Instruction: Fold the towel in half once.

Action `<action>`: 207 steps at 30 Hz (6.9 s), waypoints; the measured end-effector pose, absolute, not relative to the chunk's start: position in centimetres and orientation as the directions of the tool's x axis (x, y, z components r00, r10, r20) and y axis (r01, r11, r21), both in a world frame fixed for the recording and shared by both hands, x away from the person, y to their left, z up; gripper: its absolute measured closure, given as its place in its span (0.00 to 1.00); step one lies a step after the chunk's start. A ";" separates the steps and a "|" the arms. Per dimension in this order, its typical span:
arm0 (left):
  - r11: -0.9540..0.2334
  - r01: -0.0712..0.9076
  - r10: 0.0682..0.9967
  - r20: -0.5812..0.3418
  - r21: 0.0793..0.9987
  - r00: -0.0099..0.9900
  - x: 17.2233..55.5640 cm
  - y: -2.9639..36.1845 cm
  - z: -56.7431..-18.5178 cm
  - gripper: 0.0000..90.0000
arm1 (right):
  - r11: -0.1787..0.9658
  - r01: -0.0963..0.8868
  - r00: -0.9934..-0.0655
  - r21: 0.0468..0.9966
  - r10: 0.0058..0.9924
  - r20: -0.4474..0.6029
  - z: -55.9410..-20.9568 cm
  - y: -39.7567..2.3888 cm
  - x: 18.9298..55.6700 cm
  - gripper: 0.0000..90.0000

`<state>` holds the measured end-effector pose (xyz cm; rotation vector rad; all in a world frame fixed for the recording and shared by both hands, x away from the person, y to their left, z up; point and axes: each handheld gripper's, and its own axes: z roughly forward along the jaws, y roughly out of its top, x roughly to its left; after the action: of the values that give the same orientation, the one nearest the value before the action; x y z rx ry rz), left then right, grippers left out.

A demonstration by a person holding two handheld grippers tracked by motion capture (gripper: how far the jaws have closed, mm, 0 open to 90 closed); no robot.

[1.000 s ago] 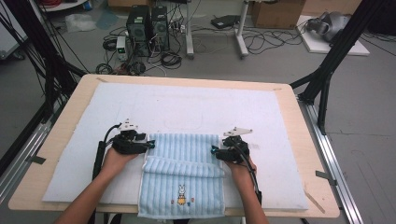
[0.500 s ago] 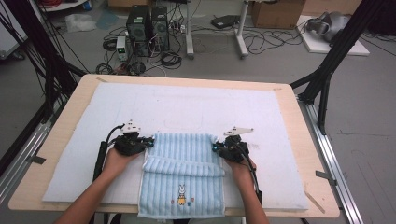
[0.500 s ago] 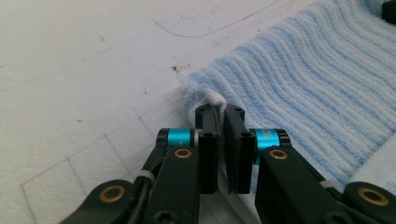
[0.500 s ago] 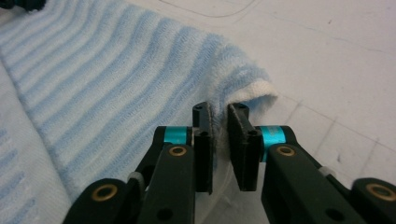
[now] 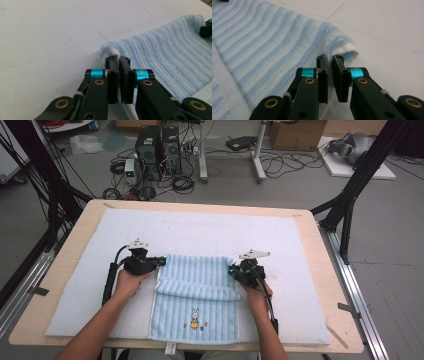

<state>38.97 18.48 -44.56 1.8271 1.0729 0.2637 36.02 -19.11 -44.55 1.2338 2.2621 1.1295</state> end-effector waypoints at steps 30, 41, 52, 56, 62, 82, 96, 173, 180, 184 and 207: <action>-0.097 0.556 0.765 -0.296 0.826 0.573 42.5 18.5 -43.8 0.58 | 0.248 0.540 -0.488 0.804 0.871 0.059 -43.1 -19.3 40.8 0.54; -0.181 0.506 0.695 -0.254 0.843 0.672 39.8 18.7 -43.9 0.57 | 0.265 0.519 -0.582 0.813 0.806 0.109 -41.9 -20.8 37.7 0.45; -0.309 0.488 0.658 -0.187 0.817 0.730 39.0 16.7 -44.5 0.63 | 0.234 0.522 -0.587 0.820 0.796 0.146 -42.6 -23.2 33.9 0.44; -0.348 0.464 0.665 -0.134 0.815 0.734 38.6 16.5 -45.0 0.75 | 0.215 0.527 -0.577 0.822 0.801 0.160 -42.7 -23.7 33.6 0.44; -0.322 0.409 0.646 -0.118 0.854 0.755 37.1 17.0 -44.4 0.93 | 0.223 0.530 -0.582 0.818 0.798 0.159 -42.8 -23.5 33.6 0.46; -0.201 0.384 0.602 -0.196 0.901 0.774 33.6 18.9 -43.4 0.93 | 0.342 0.506 -0.691 0.792 0.710 0.135 -43.2 -21.6 33.4 0.93; -0.206 0.358 0.584 -0.179 0.911 0.792 29.7 19.7 -43.2 0.94 | 0.356 0.464 -0.715 0.811 0.691 0.106 -42.3 -21.1 30.1 0.93; -0.304 0.504 0.792 -0.080 0.808 0.605 39.8 15.0 -45.0 0.93 | 0.367 0.495 -0.704 0.788 0.700 0.116 -43.5 -21.0 34.1 0.79; -0.319 0.496 0.815 -0.034 0.808 0.579 40.6 14.8 -45.0 0.93 | 0.392 0.527 -0.650 0.754 0.758 0.060 -44.4 -20.1 37.7 0.88; -0.313 0.505 0.819 -0.041 0.805 0.572 41.0 14.9 -45.1 0.94 | 0.371 0.545 -0.618 0.752 0.784 0.061 -44.6 -20.3 39.0 0.88; -0.107 0.508 0.727 -0.281 0.855 0.626 39.9 19.3 -44.0 0.43 | 0.285 0.531 -0.569 0.798 0.818 0.086 -42.9 -22.8 37.1 0.36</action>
<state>39.92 19.27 -43.95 1.7654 1.0050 0.2521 37.10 -22.75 -42.95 1.2222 2.2198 1.1760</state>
